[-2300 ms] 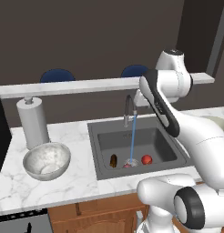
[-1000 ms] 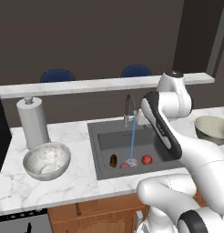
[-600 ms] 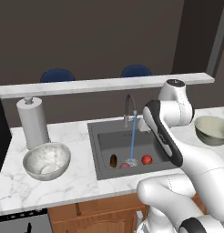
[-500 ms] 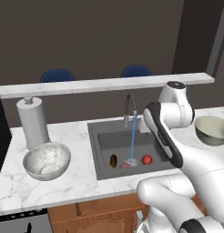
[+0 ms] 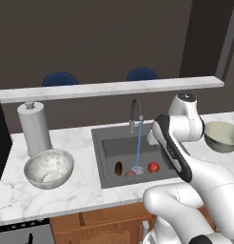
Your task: Pick the onions from the sink and place them in one bowl. Place the sweet potato in the other bowl. Then turn off the sink faucet.
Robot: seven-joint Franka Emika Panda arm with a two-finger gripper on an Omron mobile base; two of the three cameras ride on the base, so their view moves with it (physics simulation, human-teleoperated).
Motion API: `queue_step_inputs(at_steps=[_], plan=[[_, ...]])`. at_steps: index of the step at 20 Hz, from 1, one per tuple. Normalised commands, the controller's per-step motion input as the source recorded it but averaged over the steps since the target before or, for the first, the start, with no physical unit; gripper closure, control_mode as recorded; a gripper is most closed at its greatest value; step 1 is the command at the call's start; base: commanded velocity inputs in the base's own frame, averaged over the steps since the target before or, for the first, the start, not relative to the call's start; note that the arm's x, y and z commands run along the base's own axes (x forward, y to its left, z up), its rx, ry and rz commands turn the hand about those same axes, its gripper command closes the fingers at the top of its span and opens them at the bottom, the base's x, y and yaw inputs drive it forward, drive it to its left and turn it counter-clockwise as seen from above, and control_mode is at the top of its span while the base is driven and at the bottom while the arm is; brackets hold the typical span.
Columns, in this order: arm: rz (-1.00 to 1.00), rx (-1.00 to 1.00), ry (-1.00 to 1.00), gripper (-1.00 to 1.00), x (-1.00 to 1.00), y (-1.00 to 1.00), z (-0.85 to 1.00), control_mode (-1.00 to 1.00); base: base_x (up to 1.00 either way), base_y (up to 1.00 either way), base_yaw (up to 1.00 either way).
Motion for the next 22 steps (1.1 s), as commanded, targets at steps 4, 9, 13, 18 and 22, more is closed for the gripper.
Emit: queue_step_inputs(at_steps=[4,9,13,18,22], plan=[[0.00,0.00,0.00,-1.00,0.00,-0.08,-0.21,-1.00,0.00,0.00,0.00],[0.00,0.00,0.00,-1.00,0.00,-0.02,-0.25,-1.00,0.00,0.00,0.00],[0.00,0.00,-0.01,-1.00,0.00,0.00,-0.29,-1.00,0.00,0.00,0.00],[0.00,0.00,0.00,-1.00,0.00,-0.03,-0.22,-1.00,0.00,0.00,0.00],[-0.01,0.00,0.00,-1.00,0.00,-0.07,-0.17,-1.00,0.00,0.00,0.00]])
